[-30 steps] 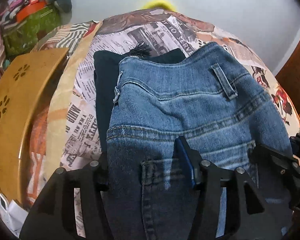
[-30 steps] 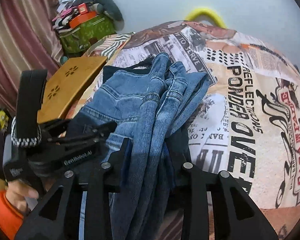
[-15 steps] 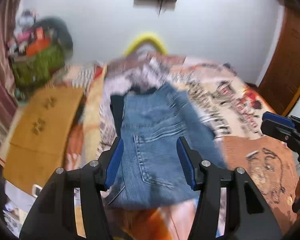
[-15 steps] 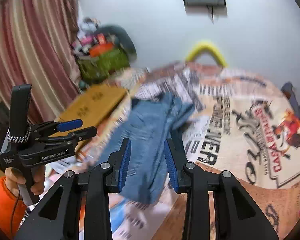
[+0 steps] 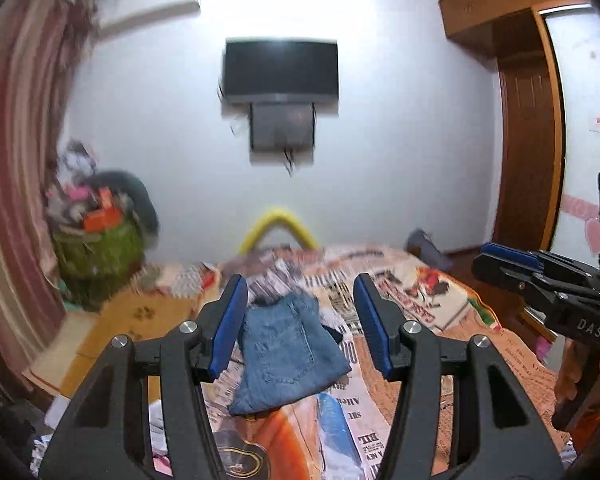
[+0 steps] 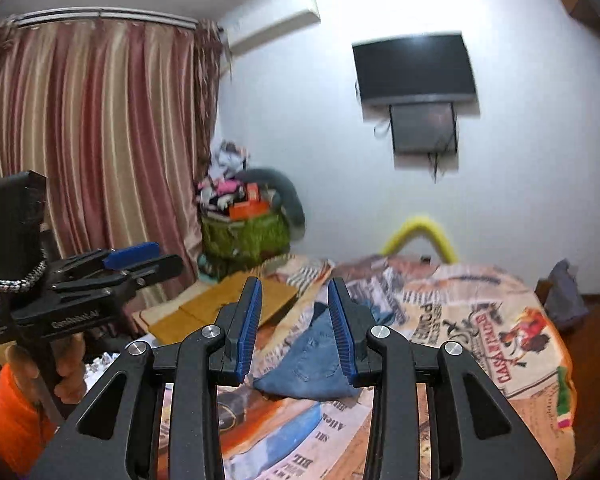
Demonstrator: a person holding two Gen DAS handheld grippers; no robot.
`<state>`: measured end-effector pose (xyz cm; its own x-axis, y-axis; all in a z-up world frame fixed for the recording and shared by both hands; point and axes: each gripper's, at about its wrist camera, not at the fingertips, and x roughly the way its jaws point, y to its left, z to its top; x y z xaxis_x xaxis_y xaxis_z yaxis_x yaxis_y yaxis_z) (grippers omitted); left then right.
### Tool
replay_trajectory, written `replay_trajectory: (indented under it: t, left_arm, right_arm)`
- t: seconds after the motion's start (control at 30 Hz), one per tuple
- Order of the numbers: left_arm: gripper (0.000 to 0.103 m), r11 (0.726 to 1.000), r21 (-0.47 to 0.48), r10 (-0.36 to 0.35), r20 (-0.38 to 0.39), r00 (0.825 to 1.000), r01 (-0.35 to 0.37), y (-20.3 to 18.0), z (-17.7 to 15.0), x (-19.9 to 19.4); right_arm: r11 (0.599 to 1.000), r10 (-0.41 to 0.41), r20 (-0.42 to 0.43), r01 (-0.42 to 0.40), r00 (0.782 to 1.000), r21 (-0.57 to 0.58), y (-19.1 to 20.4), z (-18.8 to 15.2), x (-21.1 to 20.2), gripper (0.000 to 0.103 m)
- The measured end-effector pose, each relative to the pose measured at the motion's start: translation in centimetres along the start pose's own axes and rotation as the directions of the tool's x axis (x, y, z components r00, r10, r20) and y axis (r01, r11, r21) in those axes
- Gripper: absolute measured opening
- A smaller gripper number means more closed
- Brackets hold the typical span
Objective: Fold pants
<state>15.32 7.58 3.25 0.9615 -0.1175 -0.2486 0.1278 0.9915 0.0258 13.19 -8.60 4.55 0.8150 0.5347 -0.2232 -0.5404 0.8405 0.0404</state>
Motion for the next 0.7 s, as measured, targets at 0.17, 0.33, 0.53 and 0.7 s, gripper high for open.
replay_trajectory:
  t: [0.17, 0.33, 0.53, 0.7]
  left_arm:
    - [0.066, 1.000, -0.022, 0.015, 0.066, 0.998, -0.014, -1.5, -1.5, -4.7]
    - [0.097, 0.998, -0.060, 0.022, 0.099, 0.995, -0.017, -2.0, -2.5, -7.1]
    - [0.103, 0.996, -0.068, 0.067, 0.089, 0.994, -0.061, -2.0, -3.2, -8.0]
    - [0.103, 0.995, -0.060, 0.079, 0.070, 0.994, -0.075, -2.3, -4.0, -8.0]
  right_arm:
    - [1.000, -0.016, 0.053, 0.017, 0.998, -0.005, 2.2, -0.9, -3.1, 0.039]
    - [0.998, -0.066, 0.057, 0.065, 0.996, 0.019, 2.5, -1.6, -3.4, 0.066]
    - [0.990, -0.131, 0.052, 0.128, 0.990, 0.054, 2.1, -1.7, -3.8, 0.099]
    - [0.988, -0.153, 0.054, 0.151, 0.987, 0.032, 2.7, -2.1, -4.6, 0.102]
